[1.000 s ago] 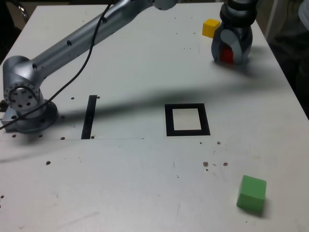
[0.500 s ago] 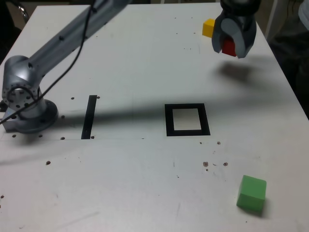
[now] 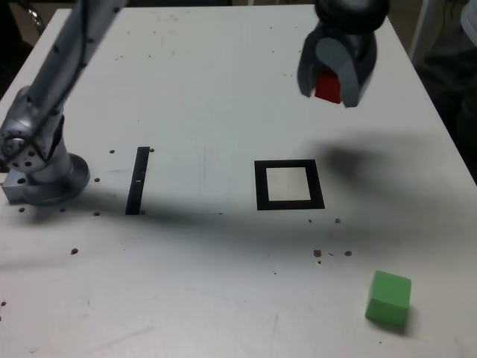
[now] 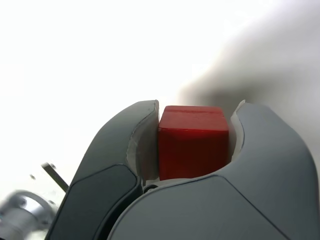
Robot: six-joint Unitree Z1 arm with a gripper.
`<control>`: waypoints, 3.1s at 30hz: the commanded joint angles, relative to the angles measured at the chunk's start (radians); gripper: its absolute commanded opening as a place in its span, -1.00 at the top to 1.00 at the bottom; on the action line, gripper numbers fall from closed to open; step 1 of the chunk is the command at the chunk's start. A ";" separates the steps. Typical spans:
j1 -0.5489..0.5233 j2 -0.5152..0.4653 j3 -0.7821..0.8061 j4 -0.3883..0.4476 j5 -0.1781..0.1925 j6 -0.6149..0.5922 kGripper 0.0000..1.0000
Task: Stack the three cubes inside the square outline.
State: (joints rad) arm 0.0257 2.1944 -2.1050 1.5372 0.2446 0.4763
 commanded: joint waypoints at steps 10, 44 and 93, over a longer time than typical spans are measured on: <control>-0.046 -0.264 0.584 -0.292 -0.119 -0.329 0.73; -0.135 -0.139 0.600 -0.352 -0.156 -0.513 0.72; -0.062 -0.145 0.512 -0.306 -0.177 -0.444 -0.99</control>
State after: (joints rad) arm -0.0498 2.0616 -1.5721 1.2143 0.0593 0.0192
